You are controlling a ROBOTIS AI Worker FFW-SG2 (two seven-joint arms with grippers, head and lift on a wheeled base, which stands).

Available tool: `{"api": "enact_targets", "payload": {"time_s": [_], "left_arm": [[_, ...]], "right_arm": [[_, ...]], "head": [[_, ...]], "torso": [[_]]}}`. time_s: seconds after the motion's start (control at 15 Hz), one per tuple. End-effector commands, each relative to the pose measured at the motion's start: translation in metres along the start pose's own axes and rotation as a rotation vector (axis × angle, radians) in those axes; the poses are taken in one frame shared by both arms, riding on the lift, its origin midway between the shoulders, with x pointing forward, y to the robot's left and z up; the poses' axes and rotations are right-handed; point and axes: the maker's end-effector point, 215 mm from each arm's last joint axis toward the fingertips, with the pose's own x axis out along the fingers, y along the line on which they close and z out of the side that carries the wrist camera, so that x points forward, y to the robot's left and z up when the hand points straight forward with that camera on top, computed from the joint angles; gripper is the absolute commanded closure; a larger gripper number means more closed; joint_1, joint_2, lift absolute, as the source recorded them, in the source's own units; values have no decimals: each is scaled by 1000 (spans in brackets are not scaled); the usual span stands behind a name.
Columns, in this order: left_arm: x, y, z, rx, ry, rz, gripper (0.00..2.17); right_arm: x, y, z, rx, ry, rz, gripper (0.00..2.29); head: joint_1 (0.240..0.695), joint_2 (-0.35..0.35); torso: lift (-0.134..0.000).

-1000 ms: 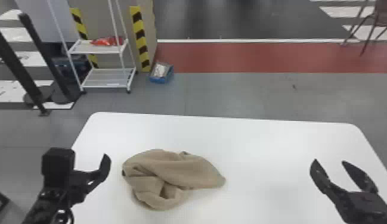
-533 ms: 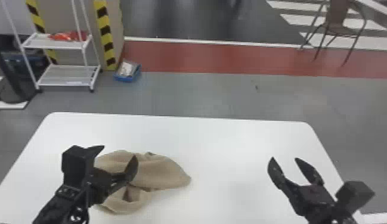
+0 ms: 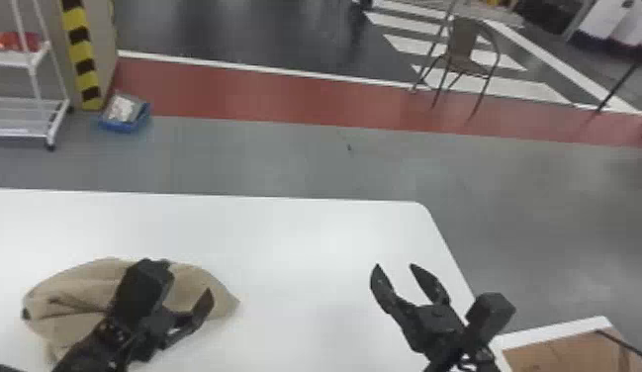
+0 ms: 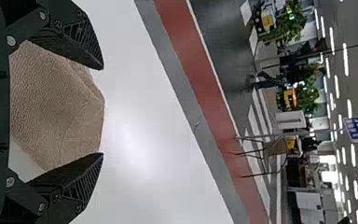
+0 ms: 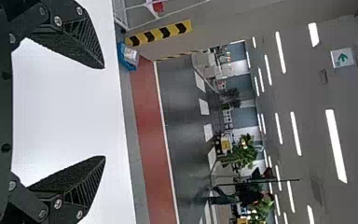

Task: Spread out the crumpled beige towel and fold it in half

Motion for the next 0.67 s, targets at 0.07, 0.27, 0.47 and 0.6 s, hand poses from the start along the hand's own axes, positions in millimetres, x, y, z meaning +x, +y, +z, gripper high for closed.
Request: {"api": "enact_targets", "payload": {"time_s": [0.07, 0.27, 0.47, 0.6], "left_arm": [[24, 3, -14, 60, 52, 5, 269], [35, 20, -20, 87, 82, 35, 269], [34, 38, -45, 113, 167, 82, 812], [26, 44, -73, 90, 268, 92, 1477]], "right_arm": [[-1, -4, 0, 9, -2, -4, 218], [-1, -4, -1, 12, 0, -1, 218], [-1, -4, -4, 16, 5, -2, 218], [-1, -4, -5, 17, 6, 0, 218]], "head": [[695, -341], [695, -337], [695, -321], [695, -306]], "torso": [[0], [0], [0], [0]]}}
